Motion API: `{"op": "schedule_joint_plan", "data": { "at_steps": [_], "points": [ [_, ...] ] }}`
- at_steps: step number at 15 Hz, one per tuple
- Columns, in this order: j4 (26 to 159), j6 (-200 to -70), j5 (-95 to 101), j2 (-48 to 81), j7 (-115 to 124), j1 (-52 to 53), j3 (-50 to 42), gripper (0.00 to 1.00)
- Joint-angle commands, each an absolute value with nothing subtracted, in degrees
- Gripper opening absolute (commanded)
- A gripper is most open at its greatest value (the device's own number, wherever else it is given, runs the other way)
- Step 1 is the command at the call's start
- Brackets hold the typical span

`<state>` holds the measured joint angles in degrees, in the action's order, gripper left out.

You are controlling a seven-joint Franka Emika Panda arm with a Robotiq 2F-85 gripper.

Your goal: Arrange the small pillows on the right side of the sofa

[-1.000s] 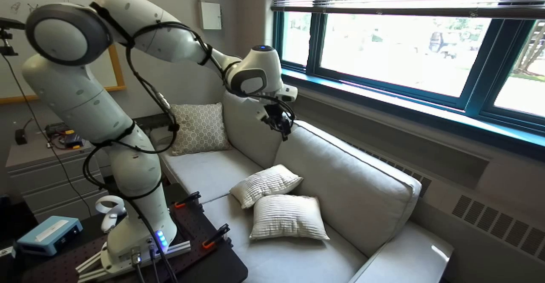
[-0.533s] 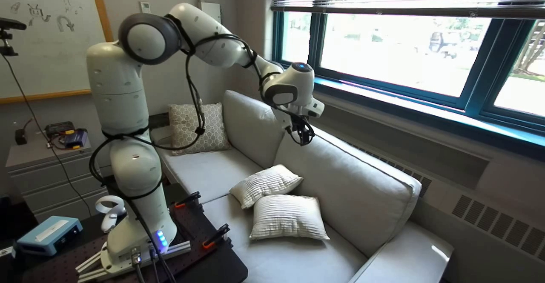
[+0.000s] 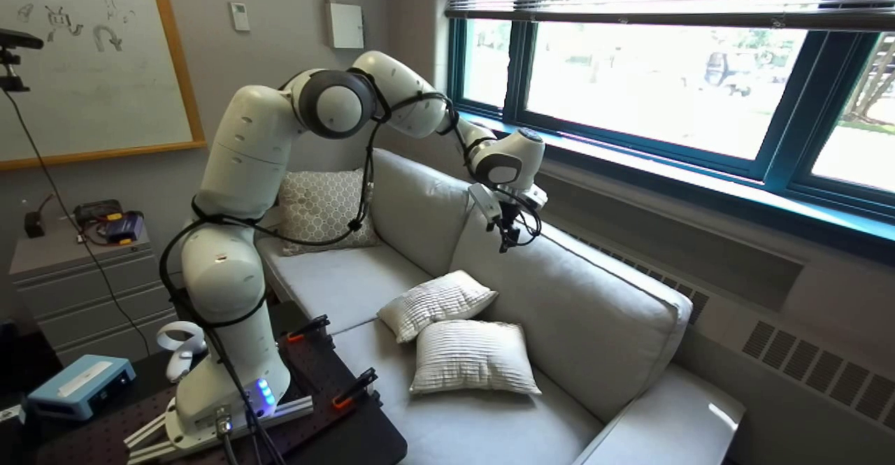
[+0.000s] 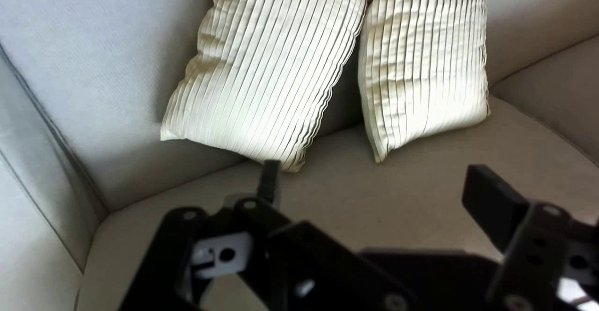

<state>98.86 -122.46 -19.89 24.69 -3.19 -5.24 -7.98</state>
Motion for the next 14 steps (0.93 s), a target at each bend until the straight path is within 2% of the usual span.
{"op": "schedule_joint_plan", "data": {
  "at_steps": [1,9,14],
  "points": [
    [97.7,-122.0,-18.8,25.3,-2.5,-7.0,-6.0,1.00],
    [96.7,-121.1,-18.6,25.6,-2.6,-7.4,-6.0,1.00],
    [85.3,-118.1,-22.2,39.1,-0.1,-10.0,-3.4,1.00]
  ]
}}
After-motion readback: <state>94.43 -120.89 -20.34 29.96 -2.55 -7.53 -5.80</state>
